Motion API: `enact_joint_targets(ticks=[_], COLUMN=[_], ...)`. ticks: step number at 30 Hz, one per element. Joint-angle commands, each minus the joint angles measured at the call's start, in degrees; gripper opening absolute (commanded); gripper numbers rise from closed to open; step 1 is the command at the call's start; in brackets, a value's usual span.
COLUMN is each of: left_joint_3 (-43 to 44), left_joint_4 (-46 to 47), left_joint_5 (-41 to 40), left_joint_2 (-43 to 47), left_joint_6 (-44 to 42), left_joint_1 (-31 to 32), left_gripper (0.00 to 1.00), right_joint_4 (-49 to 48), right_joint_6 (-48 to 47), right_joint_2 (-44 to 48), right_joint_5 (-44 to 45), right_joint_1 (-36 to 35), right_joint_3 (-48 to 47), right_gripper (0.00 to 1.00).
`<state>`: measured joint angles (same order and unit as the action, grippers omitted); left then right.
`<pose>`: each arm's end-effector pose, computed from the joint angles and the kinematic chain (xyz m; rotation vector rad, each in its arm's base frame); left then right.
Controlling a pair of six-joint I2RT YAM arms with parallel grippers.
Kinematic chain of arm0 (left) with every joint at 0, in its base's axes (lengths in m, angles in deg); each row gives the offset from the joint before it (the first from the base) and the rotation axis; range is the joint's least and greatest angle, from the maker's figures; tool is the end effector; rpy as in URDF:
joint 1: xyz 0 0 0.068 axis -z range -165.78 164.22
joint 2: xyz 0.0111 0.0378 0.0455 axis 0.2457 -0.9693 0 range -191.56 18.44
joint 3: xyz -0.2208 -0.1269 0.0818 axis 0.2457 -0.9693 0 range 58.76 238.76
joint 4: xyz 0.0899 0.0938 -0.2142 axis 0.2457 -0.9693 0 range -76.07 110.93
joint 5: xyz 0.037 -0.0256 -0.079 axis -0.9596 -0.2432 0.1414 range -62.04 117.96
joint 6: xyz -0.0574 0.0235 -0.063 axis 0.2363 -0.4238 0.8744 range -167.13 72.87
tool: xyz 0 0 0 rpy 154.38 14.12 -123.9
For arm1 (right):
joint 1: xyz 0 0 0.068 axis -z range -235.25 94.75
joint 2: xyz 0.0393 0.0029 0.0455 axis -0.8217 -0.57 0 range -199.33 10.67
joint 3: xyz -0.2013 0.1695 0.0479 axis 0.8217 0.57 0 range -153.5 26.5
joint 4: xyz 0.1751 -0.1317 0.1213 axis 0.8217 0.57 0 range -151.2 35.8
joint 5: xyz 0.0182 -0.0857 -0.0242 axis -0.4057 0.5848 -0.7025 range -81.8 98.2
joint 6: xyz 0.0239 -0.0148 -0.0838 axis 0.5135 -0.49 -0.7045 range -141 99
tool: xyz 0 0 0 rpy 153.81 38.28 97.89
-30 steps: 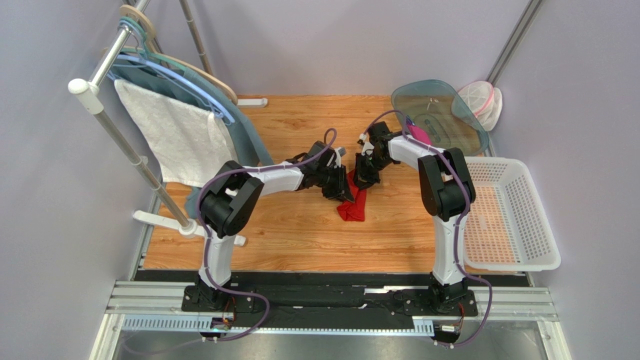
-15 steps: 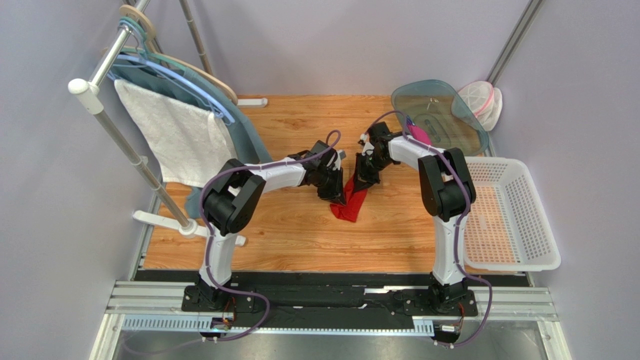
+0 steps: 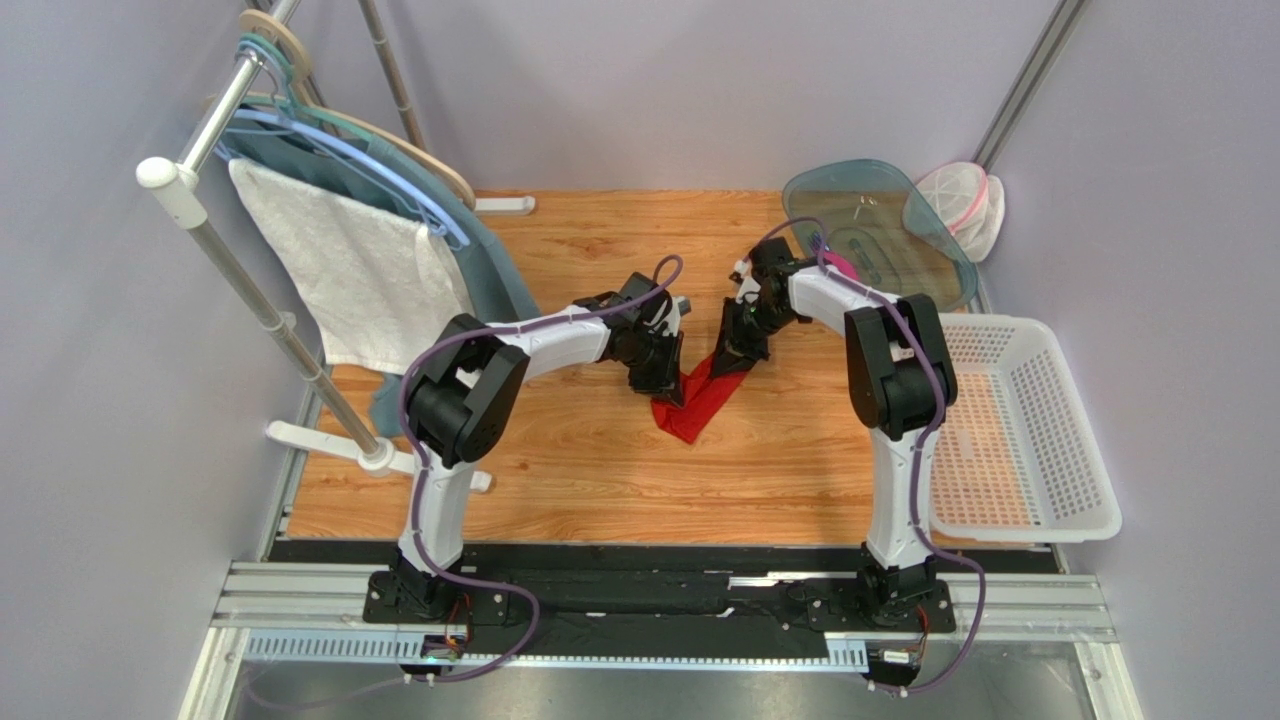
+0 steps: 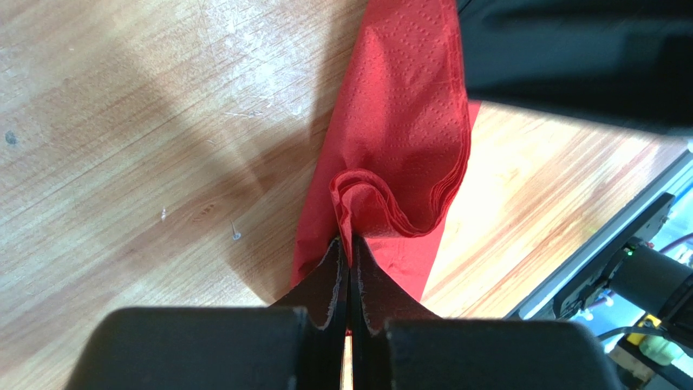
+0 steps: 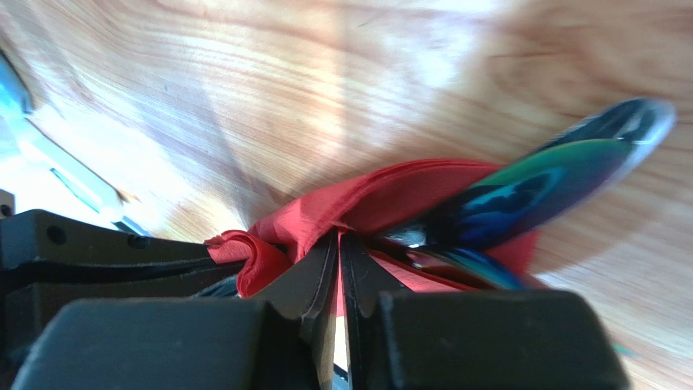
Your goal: Place the utensils on the paper napkin and roll it up
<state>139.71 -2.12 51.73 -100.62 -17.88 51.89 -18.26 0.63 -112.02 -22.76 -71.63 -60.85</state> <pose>0.3263 -0.2918 0.1148 0.3582 2.7937 -0.8926 0.3851 0.1554 0.1066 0.0522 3.0000 0.8855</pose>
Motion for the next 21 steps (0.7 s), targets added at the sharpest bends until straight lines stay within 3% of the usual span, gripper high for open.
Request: enact_joint_targets(ticks=[1,10,21], left_joint_3=[1.0,1.8,2.8], left_joint_4=[-4.1,-4.2,-0.9], left_joint_5=[-0.8,-0.5,3.6], left_joint_2=[-1.9,-2.7,-0.4], left_joint_6=[-1.8,-2.0,0.6], left_joint_1=[-0.3,-0.3,-0.3], left_gripper=[0.00,0.00,0.00], right_joint_4=[0.0,-0.5,-0.9], right_joint_6=[-0.2,-0.8,-2.4], right_joint_2=[3.4,1.8,-0.4], right_joint_5=[-1.8,-2.5,3.6], right_joint_1=[1.4,1.4,1.4], right_joint_3=[-0.5,0.6,3.0], right_gripper=[0.11,0.08,0.02])
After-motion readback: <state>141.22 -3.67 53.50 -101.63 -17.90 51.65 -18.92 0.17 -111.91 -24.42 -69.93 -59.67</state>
